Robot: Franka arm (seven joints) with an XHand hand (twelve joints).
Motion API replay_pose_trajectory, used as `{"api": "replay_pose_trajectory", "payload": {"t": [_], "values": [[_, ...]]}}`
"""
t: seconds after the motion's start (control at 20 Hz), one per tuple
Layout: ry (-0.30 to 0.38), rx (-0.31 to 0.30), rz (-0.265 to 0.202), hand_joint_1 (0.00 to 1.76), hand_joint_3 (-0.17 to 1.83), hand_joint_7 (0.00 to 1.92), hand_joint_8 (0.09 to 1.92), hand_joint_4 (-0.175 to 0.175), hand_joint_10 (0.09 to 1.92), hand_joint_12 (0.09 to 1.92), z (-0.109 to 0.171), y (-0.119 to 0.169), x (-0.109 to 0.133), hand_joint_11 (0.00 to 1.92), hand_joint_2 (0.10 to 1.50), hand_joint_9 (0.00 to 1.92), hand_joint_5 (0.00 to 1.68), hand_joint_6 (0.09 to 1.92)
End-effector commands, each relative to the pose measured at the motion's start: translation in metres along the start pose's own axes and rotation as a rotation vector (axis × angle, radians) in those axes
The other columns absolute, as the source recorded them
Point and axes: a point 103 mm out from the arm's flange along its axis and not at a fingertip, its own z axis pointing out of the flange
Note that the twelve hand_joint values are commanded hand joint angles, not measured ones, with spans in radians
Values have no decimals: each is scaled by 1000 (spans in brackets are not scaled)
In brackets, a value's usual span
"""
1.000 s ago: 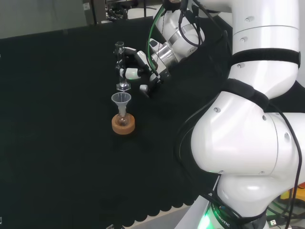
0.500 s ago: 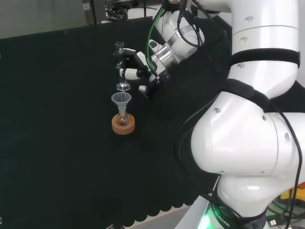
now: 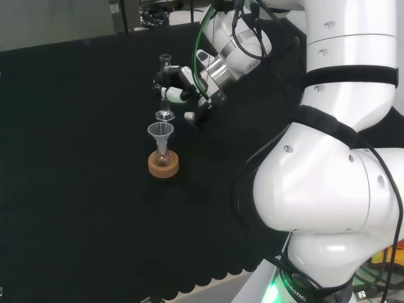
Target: Pick up the graduated cylinder.
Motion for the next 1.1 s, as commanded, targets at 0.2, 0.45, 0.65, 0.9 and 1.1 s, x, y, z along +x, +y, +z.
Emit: {"api": "replay_pose_trajectory", "payload": {"t": [0.2, 0.45, 0.65, 0.9, 1.1], "values": [[-267, 92, -21, 1150, 4, 1192, 392, -175, 110, 760, -15, 3, 16, 1196, 1135, 1371, 953, 1072], [-325, 114, -27, 1153, 4, 1232, 356, -175, 87, 748, -32, -1, 24, 1219, 1130, 1402, 962, 1059], [-356, 112, -34, 1154, 4, 1238, 351, -175, 87, 747, -48, -8, 36, 1224, 1129, 1408, 965, 1054], [-406, 112, -39, 1155, 4, 1242, 346, -175, 87, 744, -70, -26, 56, 1225, 1127, 1411, 968, 1049], [-445, 109, -39, 1155, 3, 1244, 343, -175, 87, 742, -87, -47, 71, 1226, 1126, 1412, 971, 1046]]}}
